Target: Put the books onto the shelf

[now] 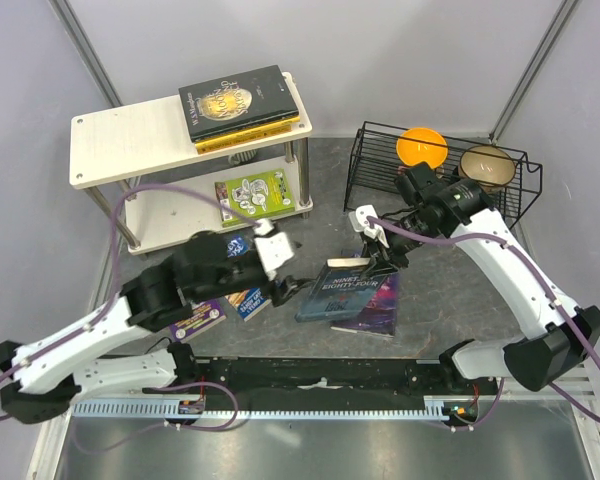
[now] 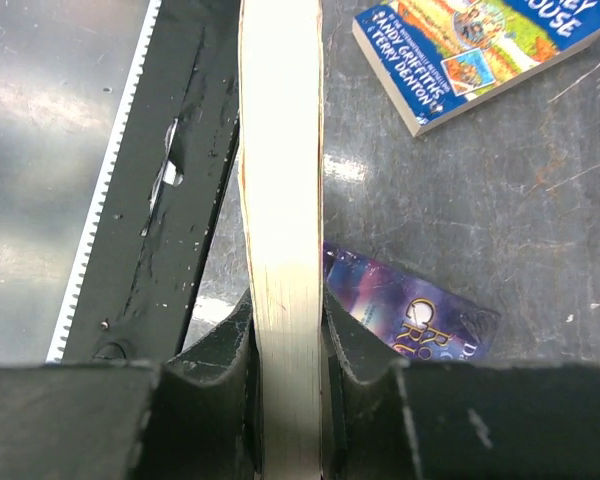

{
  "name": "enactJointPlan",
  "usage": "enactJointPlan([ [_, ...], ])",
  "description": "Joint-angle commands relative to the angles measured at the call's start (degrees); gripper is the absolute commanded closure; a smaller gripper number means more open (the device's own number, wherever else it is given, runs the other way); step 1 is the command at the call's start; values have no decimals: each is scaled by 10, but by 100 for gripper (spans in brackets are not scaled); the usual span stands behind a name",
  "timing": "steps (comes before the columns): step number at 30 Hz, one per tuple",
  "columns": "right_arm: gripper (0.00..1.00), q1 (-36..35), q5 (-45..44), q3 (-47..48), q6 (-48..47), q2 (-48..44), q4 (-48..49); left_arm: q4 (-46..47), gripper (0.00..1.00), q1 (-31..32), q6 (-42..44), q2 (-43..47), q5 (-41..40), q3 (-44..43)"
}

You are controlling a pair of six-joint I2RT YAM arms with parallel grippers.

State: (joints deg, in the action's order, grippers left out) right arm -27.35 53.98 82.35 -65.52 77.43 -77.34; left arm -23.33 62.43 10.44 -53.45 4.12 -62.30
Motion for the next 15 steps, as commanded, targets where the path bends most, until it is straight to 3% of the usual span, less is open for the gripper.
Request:
enactJointPlan([
  [1, 100, 0, 69, 41, 7, -36, 23, 17, 23, 0, 103, 89, -15, 60],
  [3, 100, 0, 80, 39, 10, -41, 42, 15, 21, 1, 128, 123, 8, 82],
  [4, 100, 1, 85, 39, 11, -42, 48, 18, 13, 0, 132, 130, 18, 102],
  [9, 100, 1, 131, 48, 8, -33, 72, 47, 12, 1, 122, 136, 48, 139],
  [15, 100, -1, 164, 63, 13, -19, 79, 109, 12, 0, 107, 83, 79, 154],
])
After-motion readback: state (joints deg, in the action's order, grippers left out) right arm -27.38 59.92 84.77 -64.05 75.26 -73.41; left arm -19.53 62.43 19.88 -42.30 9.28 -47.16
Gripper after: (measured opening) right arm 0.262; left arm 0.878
